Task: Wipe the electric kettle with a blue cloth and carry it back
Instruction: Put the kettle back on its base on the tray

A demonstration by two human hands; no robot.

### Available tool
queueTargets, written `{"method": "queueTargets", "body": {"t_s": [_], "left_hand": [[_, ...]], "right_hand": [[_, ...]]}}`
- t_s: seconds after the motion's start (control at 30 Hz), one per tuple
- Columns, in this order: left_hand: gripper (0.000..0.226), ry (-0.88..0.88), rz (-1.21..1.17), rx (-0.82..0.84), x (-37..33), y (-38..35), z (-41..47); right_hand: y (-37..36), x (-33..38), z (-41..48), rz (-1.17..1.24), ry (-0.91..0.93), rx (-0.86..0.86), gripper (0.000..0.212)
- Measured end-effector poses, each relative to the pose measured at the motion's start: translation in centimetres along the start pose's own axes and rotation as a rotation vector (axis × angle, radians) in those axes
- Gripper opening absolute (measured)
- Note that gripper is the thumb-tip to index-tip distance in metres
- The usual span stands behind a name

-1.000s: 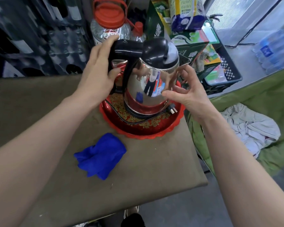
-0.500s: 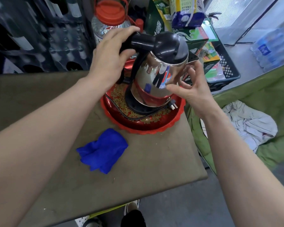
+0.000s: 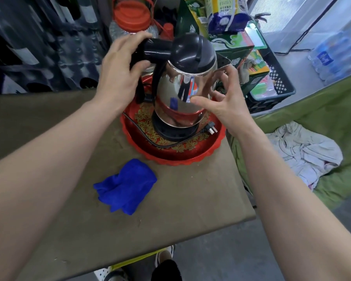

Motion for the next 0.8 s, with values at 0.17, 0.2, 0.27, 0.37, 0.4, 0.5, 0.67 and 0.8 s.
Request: {"method": "queueTargets", "body": {"t_s": [0.17,0.2,0.27,0.37,0.4,0.5,0.67,0.8], "left_hand": [[0.046,-0.013,0.001,0.018,-1.3,-0.9,-0.1],[0.046,-0.017,0.004,0.028,-1.5,-1.0,-0.2],[0.046,-0.027,0.007,0.05,-1.8,-0.9,-0.3],[0.047,-0.026,0.023,0.069,-2.0,-0.6,-0.9],[0.047,-0.022,0.025,0.069,-1.9,-0.4,-1.1],[0.047,0.0,0.011,0.059,-1.6,0.1,-1.8],[0.046,0.013,0.047,0.015,-1.0,0.8,-2.4],[0.043,0.027,0.069,-0.012,-0.4,1.1,-2.6]], "right_hand": [[1.7,-0.5,-0.9,0.01,-0.025,-0.027,0.091],[1.9,-0.6,-1.2,0.008,-0.027,-0.034,0.088],[1.9,-0.9,-1.8,0.007,-0.038,-0.033,0.084],[1.6,-1.3,-2.7,0.026,-0.07,-0.025,0.08],[1.4,-1.4,-2.9,0.028,-0.075,-0.024,0.081],[0.9,-1.5,-3.3,0.06,-0.073,-0.01,0.091],[0.2,-1.6,-2.7,0.096,-0.083,0.029,0.086],[-1.2,-5.0,-2.8,0.134,-0.207,0.036,0.117]]}}
Point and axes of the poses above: each hand's wrist, its own z-axis towards the middle knuckle, its own y-axis out of the back of the hand, x = y × z, the point moved 10 cm from there along z, towards the middle knuckle, and after that the axes turned 4 degrees about -x, right-handed, at the moved point
